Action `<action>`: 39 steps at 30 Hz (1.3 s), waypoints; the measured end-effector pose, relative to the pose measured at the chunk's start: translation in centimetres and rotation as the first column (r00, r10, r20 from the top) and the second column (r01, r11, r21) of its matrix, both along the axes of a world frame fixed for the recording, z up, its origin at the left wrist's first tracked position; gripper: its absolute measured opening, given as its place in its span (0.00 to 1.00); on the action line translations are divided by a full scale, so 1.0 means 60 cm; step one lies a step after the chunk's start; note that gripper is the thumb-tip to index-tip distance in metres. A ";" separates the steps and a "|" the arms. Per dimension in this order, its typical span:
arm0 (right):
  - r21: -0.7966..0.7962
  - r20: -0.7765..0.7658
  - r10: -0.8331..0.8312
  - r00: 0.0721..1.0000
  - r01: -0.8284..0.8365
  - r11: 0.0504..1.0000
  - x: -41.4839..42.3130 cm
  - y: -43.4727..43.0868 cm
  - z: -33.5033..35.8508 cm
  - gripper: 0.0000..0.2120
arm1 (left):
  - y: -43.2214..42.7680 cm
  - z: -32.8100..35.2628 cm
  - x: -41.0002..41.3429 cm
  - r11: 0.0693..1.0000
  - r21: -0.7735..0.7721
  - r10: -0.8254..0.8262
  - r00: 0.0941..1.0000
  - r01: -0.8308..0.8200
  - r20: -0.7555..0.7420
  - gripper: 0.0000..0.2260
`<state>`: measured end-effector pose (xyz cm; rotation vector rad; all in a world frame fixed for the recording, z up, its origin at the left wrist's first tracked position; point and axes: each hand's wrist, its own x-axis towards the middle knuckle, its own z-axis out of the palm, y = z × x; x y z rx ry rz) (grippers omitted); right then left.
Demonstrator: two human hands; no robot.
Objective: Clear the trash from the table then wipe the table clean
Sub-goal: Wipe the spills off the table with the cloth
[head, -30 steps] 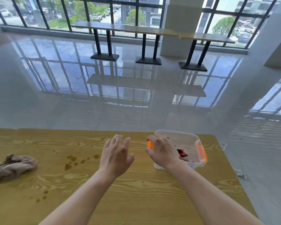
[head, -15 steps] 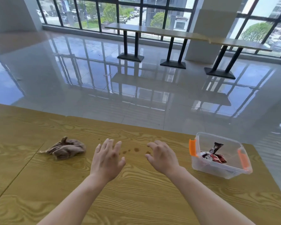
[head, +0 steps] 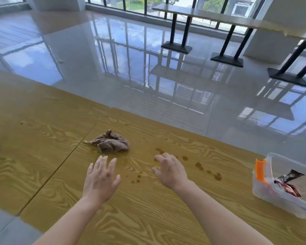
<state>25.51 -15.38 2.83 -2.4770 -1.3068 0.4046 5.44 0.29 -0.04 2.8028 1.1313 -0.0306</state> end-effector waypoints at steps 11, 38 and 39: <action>0.030 -0.072 0.156 0.985 -0.154 0.988 -0.046 0.229 -0.060 0.23 | 0.148 -0.132 -0.105 0.981 -0.100 0.154 0.981 -0.166 -0.115 0.32; -0.049 -0.149 -0.039 0.988 0.032 0.998 -0.104 0.099 -0.094 0.16 | 0.156 -0.186 -0.125 0.990 -0.134 0.036 0.997 -0.044 -0.063 0.31; -0.071 -0.098 0.008 0.995 -0.015 0.997 -0.111 0.097 -0.109 0.21 | 0.148 -0.184 -0.117 0.989 -0.146 0.028 0.998 -0.037 -0.063 0.31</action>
